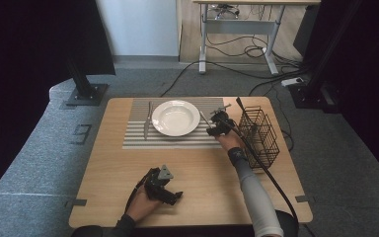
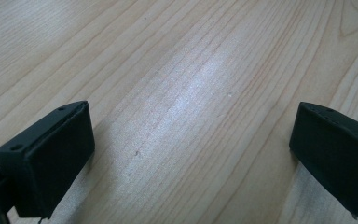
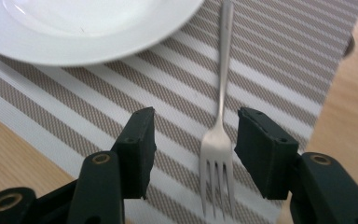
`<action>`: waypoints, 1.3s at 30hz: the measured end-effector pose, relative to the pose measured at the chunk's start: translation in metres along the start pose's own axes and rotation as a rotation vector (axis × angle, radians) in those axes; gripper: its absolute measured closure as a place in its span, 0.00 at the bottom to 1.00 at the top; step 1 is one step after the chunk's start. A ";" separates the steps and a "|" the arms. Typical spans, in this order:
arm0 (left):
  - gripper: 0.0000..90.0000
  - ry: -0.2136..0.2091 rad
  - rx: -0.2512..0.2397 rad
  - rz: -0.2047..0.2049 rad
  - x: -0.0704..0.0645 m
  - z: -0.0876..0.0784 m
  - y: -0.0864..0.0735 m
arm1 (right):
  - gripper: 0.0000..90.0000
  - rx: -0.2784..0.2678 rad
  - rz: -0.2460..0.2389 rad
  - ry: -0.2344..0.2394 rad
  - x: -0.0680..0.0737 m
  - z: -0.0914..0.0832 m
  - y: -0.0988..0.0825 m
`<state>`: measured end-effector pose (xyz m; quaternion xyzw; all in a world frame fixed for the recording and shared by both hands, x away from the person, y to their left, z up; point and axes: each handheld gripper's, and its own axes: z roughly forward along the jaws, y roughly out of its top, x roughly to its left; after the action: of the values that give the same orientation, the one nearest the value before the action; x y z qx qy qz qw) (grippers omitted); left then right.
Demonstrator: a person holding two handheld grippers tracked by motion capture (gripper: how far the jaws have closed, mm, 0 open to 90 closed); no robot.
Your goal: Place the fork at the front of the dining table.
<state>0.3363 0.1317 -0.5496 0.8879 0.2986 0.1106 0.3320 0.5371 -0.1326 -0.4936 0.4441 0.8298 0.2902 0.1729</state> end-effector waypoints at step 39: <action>0.00 0.002 -0.001 -0.006 -0.001 0.000 0.001 | 0.77 -0.026 -0.103 0.099 0.037 -0.008 -0.033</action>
<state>0.3362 0.1307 -0.5496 0.8868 0.3016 0.1108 0.3323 0.4917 -0.1184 -0.5098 0.3836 0.8552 0.3135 0.1520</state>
